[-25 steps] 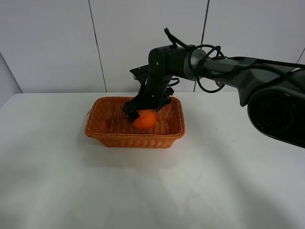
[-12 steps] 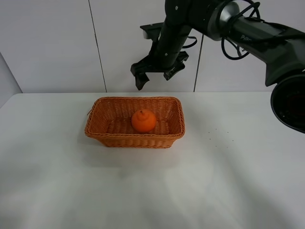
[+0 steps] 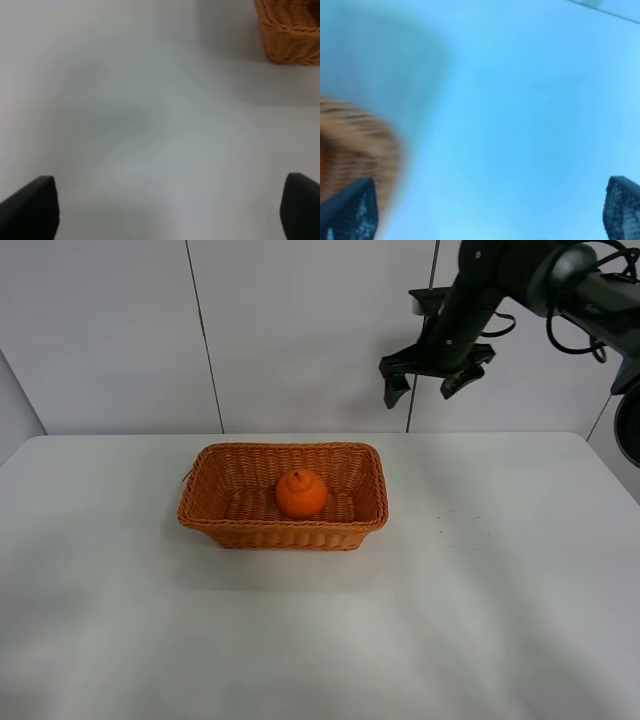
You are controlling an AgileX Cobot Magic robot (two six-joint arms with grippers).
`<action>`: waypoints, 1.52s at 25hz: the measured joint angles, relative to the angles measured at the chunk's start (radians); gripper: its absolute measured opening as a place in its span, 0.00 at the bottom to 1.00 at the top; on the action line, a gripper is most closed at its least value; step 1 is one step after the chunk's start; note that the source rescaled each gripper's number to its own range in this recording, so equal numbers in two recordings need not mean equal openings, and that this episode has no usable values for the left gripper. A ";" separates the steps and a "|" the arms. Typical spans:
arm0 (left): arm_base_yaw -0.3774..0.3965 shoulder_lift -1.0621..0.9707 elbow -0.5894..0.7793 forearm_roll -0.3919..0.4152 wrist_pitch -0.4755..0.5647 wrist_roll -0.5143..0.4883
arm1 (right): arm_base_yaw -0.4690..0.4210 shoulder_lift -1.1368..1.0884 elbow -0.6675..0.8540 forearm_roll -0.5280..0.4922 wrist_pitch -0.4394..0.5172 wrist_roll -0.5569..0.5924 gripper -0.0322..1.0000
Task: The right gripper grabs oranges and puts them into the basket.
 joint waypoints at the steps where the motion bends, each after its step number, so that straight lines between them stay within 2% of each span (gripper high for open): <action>1: 0.000 0.000 0.000 0.000 0.000 0.000 | -0.029 0.002 0.000 -0.002 0.000 0.000 0.98; 8: 0.000 0.000 0.000 0.000 0.000 0.000 | -0.166 0.003 0.000 -0.006 0.000 -0.002 0.98; 14: 0.000 0.000 0.000 0.000 0.000 0.000 | -0.199 -0.007 0.009 -0.007 0.000 -0.002 0.98; 19: 0.000 0.000 0.000 0.000 0.000 0.000 | -0.200 -0.091 0.122 -0.022 -0.001 -0.002 0.98; 25: 0.000 0.000 0.000 0.000 0.000 0.000 | -0.200 -0.316 0.399 -0.025 -0.002 -0.003 0.98; 38: 0.000 0.000 0.000 0.000 0.000 0.000 | -0.200 -1.039 1.310 -0.018 -0.004 -0.002 0.98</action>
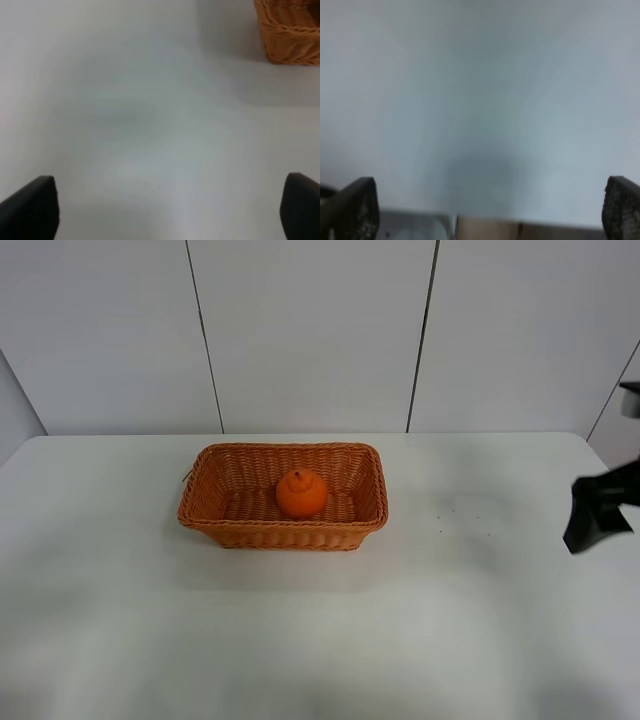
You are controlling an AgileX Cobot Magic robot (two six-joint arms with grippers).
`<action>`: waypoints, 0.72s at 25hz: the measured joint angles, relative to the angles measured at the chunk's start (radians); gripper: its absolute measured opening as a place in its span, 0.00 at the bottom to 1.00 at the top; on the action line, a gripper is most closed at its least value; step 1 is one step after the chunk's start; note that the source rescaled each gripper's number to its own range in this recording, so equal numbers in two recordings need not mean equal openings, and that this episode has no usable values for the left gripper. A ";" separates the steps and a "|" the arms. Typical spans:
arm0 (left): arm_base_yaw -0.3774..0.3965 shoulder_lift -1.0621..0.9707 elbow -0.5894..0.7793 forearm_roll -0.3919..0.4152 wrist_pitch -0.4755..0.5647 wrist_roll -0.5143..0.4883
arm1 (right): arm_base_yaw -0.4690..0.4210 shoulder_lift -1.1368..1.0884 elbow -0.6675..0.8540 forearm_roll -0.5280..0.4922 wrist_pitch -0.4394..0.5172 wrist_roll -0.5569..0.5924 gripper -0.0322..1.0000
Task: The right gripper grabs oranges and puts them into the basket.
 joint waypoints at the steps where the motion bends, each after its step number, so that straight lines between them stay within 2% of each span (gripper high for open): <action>1: 0.000 0.000 0.000 0.000 0.000 0.000 | 0.000 -0.059 0.052 0.000 -0.012 0.000 0.98; 4: 0.000 0.000 0.000 0.000 0.000 0.000 | 0.000 -0.231 0.218 0.000 -0.065 0.004 0.98; 9: 0.000 0.000 0.000 0.000 0.000 0.000 | 0.000 -0.546 0.403 0.001 -0.128 0.007 0.98; 13: 0.000 0.000 0.000 0.000 0.000 0.000 | 0.000 -0.791 0.442 0.012 -0.181 0.007 0.98; 18: 0.000 0.000 0.000 0.000 0.000 0.000 | 0.000 -1.009 0.444 0.015 -0.187 0.007 0.98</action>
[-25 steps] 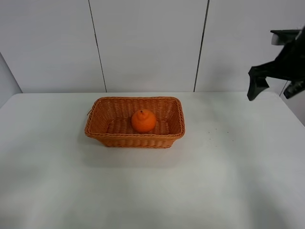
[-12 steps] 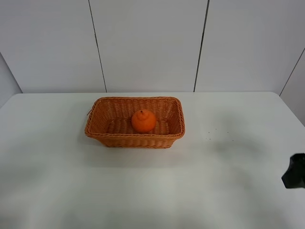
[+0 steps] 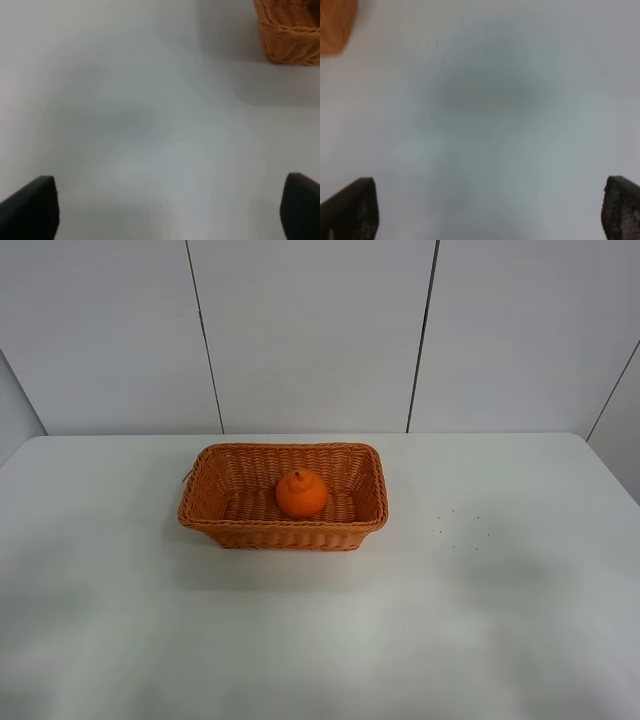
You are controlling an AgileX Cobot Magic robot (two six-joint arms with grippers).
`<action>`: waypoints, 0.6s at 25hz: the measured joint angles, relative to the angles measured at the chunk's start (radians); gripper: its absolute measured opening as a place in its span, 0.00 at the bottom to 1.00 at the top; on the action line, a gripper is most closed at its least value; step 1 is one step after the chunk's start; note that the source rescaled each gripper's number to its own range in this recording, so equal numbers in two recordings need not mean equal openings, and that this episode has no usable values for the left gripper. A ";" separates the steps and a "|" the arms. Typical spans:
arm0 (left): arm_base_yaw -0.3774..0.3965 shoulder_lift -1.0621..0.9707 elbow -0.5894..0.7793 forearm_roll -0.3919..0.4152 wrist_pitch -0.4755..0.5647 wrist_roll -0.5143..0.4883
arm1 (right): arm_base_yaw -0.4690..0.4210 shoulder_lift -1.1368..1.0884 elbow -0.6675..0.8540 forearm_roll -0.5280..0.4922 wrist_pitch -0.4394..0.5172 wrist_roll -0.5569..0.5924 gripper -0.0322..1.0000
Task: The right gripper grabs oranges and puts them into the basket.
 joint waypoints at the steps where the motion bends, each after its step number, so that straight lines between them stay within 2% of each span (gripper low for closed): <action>1: 0.000 0.000 0.000 0.000 0.000 0.000 | 0.000 -0.037 0.000 0.000 0.000 0.000 0.98; 7: 0.000 0.000 0.000 0.000 0.000 0.000 | 0.000 -0.209 0.001 0.000 0.000 0.001 0.98; 15: 0.000 0.000 0.000 0.000 0.000 0.000 | 0.000 -0.229 0.001 0.000 0.000 0.008 0.98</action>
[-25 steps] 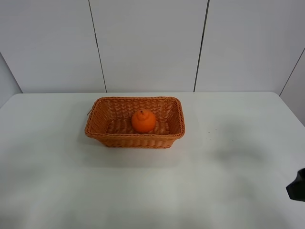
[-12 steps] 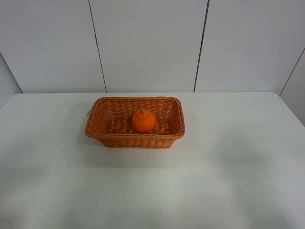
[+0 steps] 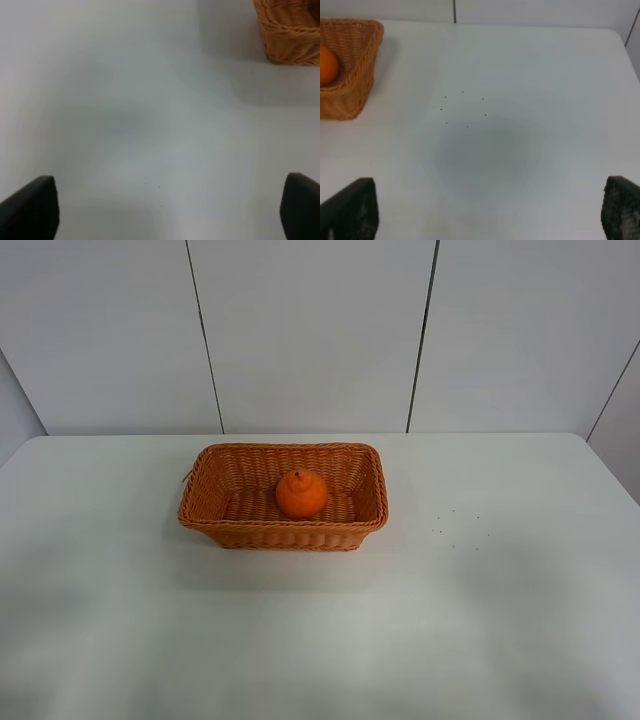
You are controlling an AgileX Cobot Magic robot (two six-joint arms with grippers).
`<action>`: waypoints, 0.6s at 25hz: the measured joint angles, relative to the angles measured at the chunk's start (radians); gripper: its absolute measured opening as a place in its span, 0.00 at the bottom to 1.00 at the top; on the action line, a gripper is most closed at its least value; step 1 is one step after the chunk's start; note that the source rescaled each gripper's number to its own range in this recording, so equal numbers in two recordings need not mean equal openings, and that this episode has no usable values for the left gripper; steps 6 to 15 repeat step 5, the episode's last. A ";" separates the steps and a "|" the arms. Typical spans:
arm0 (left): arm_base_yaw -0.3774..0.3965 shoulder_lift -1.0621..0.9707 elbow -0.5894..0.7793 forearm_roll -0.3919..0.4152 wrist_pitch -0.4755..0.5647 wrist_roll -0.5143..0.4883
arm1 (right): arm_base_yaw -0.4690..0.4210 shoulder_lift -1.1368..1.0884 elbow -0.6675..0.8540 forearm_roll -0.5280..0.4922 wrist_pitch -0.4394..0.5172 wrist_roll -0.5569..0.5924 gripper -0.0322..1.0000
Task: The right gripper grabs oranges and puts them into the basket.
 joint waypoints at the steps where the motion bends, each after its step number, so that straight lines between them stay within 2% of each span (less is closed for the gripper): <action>1: 0.000 0.000 0.000 0.000 0.000 0.000 | 0.000 0.000 0.000 0.000 0.000 0.000 0.98; 15: 0.000 0.000 0.000 0.000 0.000 0.000 | 0.000 0.000 0.000 0.000 0.000 0.001 0.98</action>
